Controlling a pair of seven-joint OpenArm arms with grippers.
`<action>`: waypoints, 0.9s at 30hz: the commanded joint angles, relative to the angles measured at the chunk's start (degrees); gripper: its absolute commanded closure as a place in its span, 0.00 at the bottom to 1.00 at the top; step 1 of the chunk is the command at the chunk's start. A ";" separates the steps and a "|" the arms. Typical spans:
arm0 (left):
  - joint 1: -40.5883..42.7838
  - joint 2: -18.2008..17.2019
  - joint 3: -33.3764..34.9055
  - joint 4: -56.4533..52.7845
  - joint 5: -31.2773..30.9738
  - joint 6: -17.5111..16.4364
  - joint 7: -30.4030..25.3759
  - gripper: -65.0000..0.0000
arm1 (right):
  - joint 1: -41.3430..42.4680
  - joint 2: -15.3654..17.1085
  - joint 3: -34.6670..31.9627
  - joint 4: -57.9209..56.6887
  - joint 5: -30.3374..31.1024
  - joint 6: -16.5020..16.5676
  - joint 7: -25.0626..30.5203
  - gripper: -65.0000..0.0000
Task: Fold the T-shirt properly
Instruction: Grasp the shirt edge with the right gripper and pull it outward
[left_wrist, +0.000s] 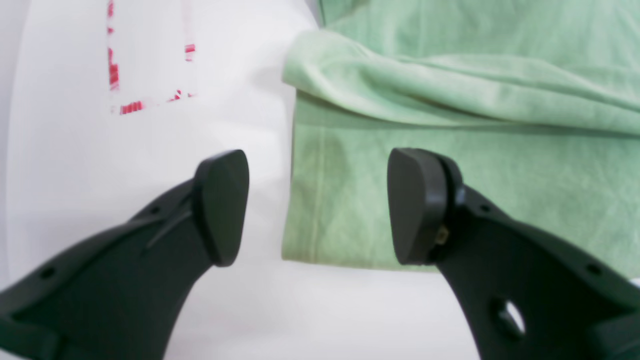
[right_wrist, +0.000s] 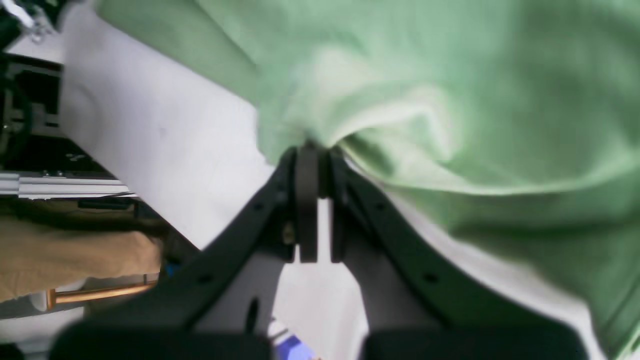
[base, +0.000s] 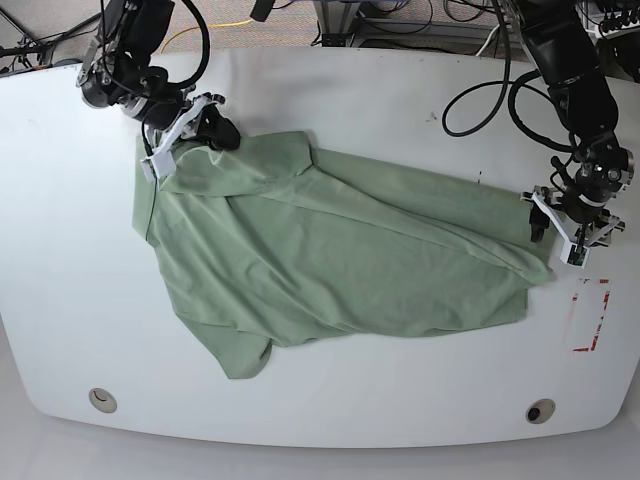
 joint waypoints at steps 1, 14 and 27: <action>-1.11 -0.90 -0.09 0.99 -0.53 0.21 -1.34 0.39 | 1.48 1.56 0.01 1.57 1.90 0.40 0.87 1.00; -1.20 -0.99 -0.01 0.99 -0.44 0.21 -1.34 0.39 | 16.78 6.40 -0.26 -12.41 1.46 0.40 1.31 1.00; -1.11 -0.99 -0.09 0.91 -0.44 0.21 -1.34 0.39 | 19.51 14.84 0.01 -16.01 1.55 -0.13 1.05 0.64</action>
